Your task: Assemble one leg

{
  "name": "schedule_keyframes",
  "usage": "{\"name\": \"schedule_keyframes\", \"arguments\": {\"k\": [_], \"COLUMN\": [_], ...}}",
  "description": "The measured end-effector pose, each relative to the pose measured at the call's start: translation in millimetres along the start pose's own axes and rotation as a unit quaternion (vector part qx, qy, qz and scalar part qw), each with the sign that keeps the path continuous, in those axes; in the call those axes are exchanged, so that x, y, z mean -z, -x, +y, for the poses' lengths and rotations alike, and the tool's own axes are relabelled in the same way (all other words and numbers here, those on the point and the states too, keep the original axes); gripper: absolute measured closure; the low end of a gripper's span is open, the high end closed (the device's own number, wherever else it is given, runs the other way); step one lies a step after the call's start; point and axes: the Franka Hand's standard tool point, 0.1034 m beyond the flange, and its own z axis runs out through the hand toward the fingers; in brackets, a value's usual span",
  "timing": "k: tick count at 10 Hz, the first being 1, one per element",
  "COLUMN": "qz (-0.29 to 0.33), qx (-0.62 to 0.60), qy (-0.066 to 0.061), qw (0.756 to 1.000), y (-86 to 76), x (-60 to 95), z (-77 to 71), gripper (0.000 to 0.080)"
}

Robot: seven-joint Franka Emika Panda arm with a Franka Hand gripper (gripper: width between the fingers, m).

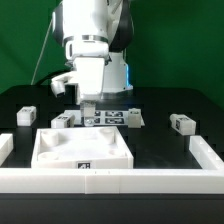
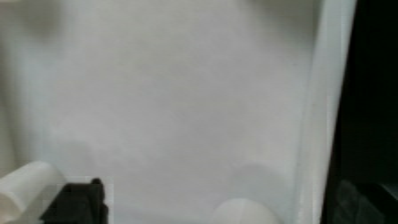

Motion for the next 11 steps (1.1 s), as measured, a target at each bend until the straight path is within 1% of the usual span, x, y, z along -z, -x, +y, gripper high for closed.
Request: {"name": "schedule_keyframes", "arguments": {"k": [1, 3, 4, 6, 8, 9, 10, 11], "qz": [0.004, 0.007, 0.008, 0.008, 0.008, 0.008, 0.008, 0.008], "qx": [-0.003, -0.006, -0.006, -0.006, -0.006, -0.006, -0.006, -0.006], "qy": [-0.005, -0.014, -0.017, -0.017, -0.017, -0.017, -0.018, -0.018], "qw": [1.0, 1.0, 1.0, 1.0, 1.0, 1.0, 1.0, 1.0], "y": [-2.1, -3.8, -3.8, -3.8, -3.8, -3.9, -3.8, -4.0], "x": [-7.9, -14.9, -16.8, -16.8, -16.8, -16.8, -17.1, -17.0], "z": [-7.8, -15.6, -17.9, -17.9, -17.9, -18.1, -18.9, -18.6], "gripper": [0.015, 0.015, 0.015, 0.0162, 0.0519, 0.0678, 0.0678, 0.0742]}}
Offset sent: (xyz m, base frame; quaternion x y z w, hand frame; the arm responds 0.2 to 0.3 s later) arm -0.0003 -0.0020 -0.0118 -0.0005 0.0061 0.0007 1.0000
